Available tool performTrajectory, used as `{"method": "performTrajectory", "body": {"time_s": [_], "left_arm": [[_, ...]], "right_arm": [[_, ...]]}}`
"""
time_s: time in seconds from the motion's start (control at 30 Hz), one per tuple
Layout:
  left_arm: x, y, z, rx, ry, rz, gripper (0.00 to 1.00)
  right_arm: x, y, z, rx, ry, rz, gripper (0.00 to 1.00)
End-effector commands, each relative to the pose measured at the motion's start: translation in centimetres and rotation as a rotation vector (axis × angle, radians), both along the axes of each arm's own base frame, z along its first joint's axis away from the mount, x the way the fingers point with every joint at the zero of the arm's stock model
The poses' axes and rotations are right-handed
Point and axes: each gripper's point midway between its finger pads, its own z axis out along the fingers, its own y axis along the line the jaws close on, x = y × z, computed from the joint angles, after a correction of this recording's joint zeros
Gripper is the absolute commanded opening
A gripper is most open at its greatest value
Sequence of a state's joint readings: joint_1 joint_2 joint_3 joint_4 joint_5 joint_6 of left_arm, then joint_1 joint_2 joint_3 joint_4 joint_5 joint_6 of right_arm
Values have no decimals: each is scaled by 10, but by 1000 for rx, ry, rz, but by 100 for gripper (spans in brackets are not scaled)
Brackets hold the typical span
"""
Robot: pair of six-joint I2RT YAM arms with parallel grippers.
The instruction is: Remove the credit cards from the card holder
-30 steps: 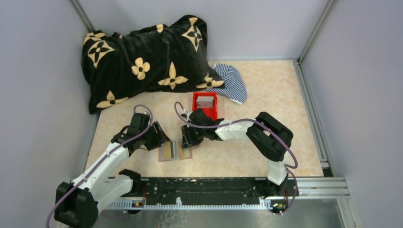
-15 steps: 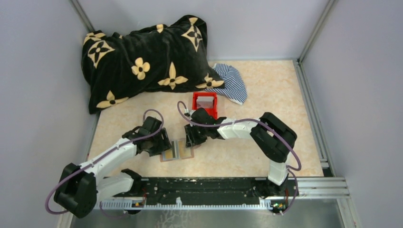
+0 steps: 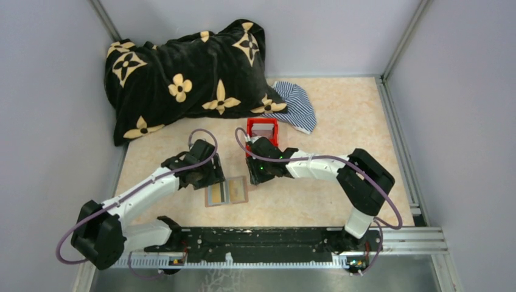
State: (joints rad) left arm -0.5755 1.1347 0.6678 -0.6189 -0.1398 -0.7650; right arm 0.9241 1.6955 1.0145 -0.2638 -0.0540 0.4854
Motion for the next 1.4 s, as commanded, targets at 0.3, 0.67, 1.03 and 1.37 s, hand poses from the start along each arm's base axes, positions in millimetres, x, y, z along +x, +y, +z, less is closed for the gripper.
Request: {"method": "performTrajectory", "body": {"time_s": [0.3,0.67,1.03,1.37], "left_arm": [[-11,-12,-14,187,62,-78,88],[-22,-13,-38,252,118,-92,80],[-18,-21,-32,244,105,-90,57],[-13,-27,-16,241,75,-88,38]], "right_arm": [[1,-15,-6,-7,2,-32,36],[-5,-15,-15,-1,25,-16,36],[-7,-16,-18,11,29,-13,35],[-8,-15,-18,21,30,-11,35]]}}
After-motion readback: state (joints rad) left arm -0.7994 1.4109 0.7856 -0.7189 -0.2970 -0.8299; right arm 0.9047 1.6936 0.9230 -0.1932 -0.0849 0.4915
